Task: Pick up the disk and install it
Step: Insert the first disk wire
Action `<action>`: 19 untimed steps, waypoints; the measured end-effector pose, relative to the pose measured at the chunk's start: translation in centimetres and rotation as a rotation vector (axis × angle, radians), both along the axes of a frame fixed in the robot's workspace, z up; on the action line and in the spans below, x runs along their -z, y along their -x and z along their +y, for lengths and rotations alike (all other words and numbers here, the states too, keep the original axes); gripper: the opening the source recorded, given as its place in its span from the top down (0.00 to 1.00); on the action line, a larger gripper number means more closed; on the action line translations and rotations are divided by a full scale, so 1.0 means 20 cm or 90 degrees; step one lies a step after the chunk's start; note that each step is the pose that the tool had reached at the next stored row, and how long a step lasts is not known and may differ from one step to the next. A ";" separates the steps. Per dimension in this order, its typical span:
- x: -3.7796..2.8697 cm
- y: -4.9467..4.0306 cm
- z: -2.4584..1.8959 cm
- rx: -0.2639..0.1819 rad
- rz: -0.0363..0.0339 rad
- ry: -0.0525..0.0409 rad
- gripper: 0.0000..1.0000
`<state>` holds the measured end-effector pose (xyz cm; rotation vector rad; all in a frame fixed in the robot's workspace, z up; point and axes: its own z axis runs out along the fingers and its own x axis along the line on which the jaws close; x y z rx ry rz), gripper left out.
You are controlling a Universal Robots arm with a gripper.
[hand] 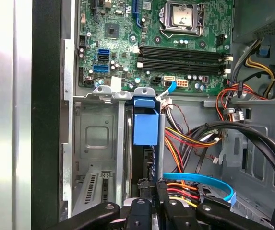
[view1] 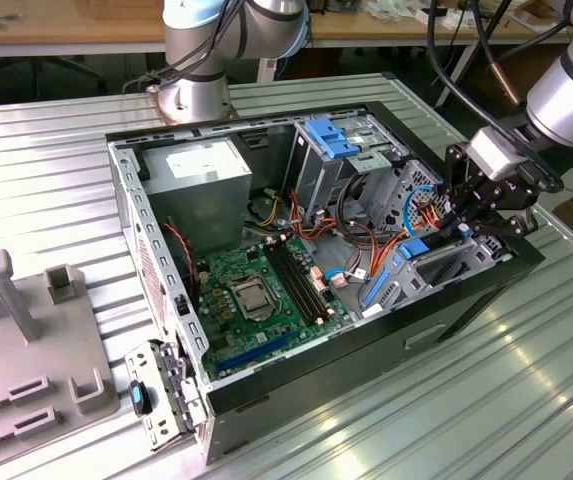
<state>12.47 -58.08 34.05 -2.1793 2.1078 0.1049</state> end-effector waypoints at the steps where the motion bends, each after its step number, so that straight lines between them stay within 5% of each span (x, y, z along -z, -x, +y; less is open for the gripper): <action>1: 0.000 0.000 0.000 0.000 0.0000 -0.0001 0.84; 6: 0.000 0.000 0.000 0.000 0.0000 -0.0007 0.84; 8: -0.017 0.000 0.000 0.000 0.0000 -0.0005 0.76; 15: -0.059 -0.001 0.000 0.000 0.0000 -0.0008 0.76; 19: -0.060 -0.001 0.000 0.000 0.0000 -0.0006 0.89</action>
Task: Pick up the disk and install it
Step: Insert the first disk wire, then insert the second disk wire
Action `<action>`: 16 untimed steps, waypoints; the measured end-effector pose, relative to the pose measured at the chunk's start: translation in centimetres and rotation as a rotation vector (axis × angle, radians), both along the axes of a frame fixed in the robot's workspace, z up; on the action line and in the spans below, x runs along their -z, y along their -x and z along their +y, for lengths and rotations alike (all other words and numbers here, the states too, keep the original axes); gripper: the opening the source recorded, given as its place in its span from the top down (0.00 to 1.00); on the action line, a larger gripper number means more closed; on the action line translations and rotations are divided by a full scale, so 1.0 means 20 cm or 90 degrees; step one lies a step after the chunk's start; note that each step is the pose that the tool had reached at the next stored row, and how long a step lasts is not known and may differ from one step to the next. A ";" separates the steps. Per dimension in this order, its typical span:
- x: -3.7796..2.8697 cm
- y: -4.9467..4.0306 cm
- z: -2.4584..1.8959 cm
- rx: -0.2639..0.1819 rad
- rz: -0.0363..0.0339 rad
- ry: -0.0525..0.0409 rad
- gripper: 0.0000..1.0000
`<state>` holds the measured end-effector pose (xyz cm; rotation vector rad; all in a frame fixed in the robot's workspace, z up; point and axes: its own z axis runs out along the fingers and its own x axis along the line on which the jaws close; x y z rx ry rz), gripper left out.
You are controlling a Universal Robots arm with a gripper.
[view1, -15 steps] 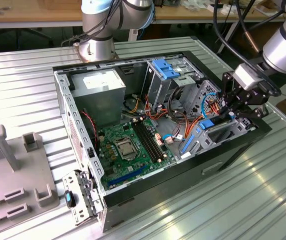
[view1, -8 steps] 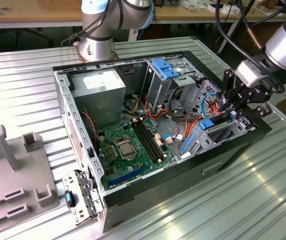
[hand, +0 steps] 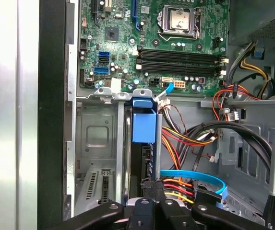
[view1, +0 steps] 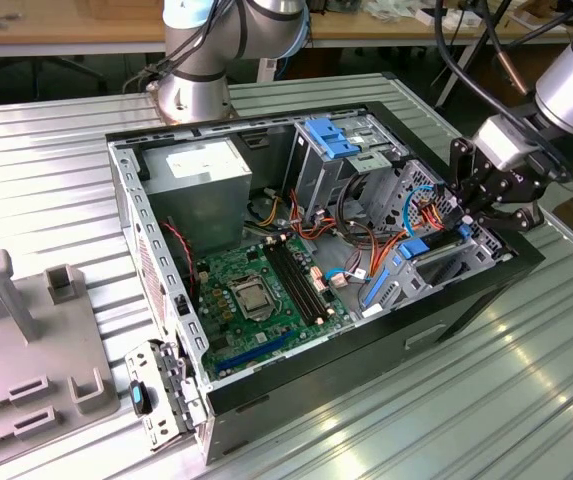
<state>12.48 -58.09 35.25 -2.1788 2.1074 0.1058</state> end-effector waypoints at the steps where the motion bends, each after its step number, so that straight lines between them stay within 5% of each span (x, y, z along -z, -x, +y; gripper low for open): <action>1: 0.000 0.000 0.000 0.000 0.0000 0.0000 0.89; 12: -0.001 0.000 0.000 0.000 0.0000 0.0000 0.89; 13: -0.046 0.000 0.000 0.000 0.0000 0.0003 0.89; 16: -0.094 0.000 0.000 0.000 0.0000 0.0027 0.89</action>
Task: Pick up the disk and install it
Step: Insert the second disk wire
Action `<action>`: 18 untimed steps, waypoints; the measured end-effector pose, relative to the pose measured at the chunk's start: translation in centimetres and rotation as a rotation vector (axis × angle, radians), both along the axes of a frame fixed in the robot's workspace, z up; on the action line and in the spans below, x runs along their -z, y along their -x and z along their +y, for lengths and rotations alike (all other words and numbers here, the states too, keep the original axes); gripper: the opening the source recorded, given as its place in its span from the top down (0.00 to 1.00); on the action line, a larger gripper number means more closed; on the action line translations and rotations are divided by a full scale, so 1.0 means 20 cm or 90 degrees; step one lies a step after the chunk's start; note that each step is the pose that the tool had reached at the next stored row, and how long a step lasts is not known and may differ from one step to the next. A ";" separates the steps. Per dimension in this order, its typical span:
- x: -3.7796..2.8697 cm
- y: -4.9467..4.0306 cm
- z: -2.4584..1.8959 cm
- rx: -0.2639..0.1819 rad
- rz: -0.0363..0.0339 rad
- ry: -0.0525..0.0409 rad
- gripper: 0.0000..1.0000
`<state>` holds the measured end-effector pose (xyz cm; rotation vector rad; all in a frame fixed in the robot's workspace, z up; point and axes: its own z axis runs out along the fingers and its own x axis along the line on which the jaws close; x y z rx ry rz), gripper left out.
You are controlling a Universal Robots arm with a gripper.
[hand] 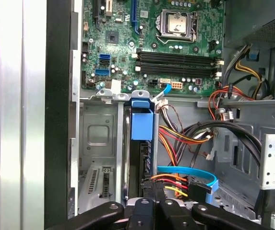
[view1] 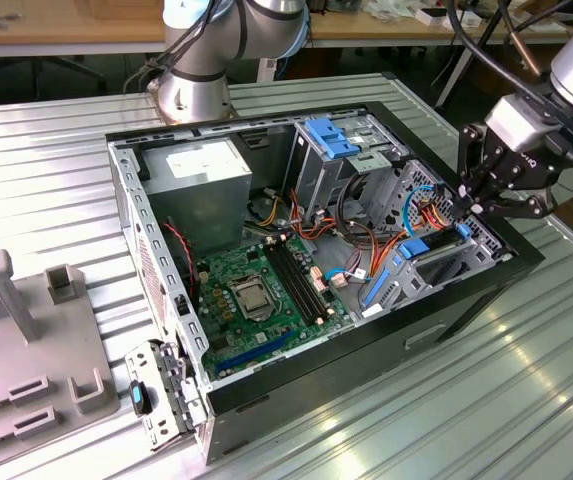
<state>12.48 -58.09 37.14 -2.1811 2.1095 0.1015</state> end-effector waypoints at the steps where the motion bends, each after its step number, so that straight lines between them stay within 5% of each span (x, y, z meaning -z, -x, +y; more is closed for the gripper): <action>1: -0.007 0.000 0.000 0.000 0.0000 0.0037 0.89; 2: -0.011 0.000 0.000 0.000 0.0000 0.0084 0.89; 4: -0.020 0.000 0.000 0.000 0.0000 0.0285 0.89; 5: -0.020 0.000 0.000 0.000 0.0000 0.0409 0.89; 6: -0.020 0.000 0.000 0.000 0.0000 0.0639 0.89; 11: -0.055 0.000 0.008 0.000 0.0000 0.0722 0.89; 13: -0.072 0.000 0.046 0.000 0.0000 0.0752 0.89; 15: -0.080 0.000 0.125 0.000 0.0000 0.0934 0.89; 17: -0.094 0.000 0.157 0.000 0.0000 0.1035 0.89; 18: -0.106 0.000 0.192 0.000 0.0000 0.1171 0.89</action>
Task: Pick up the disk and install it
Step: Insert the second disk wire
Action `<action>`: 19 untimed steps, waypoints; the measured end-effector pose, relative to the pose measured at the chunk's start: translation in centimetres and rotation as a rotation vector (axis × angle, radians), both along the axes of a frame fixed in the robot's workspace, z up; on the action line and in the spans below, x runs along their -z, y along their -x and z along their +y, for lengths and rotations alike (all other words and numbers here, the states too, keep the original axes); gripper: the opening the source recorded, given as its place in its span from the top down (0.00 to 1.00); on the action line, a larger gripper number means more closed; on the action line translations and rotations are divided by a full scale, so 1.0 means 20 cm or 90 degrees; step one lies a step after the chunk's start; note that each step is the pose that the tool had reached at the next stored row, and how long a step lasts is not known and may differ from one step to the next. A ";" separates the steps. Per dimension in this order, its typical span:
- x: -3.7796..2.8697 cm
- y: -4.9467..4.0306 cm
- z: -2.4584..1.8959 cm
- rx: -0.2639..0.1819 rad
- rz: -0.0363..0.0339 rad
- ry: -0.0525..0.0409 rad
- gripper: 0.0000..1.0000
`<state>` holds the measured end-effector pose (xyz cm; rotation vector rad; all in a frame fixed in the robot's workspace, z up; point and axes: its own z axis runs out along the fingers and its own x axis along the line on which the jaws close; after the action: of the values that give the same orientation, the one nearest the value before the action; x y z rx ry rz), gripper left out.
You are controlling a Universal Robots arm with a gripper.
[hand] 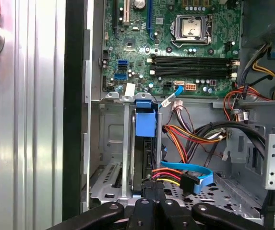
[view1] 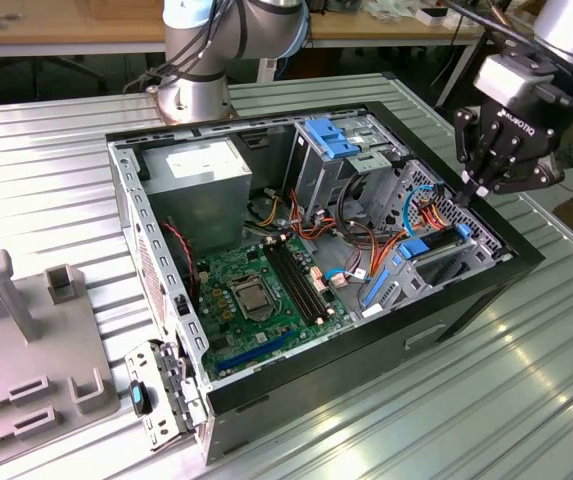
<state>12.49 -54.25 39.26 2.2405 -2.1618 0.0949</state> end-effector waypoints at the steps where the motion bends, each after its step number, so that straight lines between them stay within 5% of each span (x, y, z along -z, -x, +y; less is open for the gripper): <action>1: -0.005 0.000 0.025 0.000 0.0000 0.0082 0.89; 4: -0.012 0.000 0.090 0.000 0.0000 0.0199 0.89; 6: -0.012 0.000 0.113 0.000 0.0000 0.0219 0.89; 9: -0.013 0.000 0.179 0.000 0.0044 0.0266 0.89; 12: -0.012 0.000 0.194 0.000 0.0119 0.0309 0.89; 17: -0.013 -0.001 0.196 0.000 0.0120 0.0358 0.83; 19: -0.010 -0.001 0.217 0.000 0.0120 0.0465 0.76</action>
<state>12.51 -49.92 39.46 2.1933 -2.1129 0.1496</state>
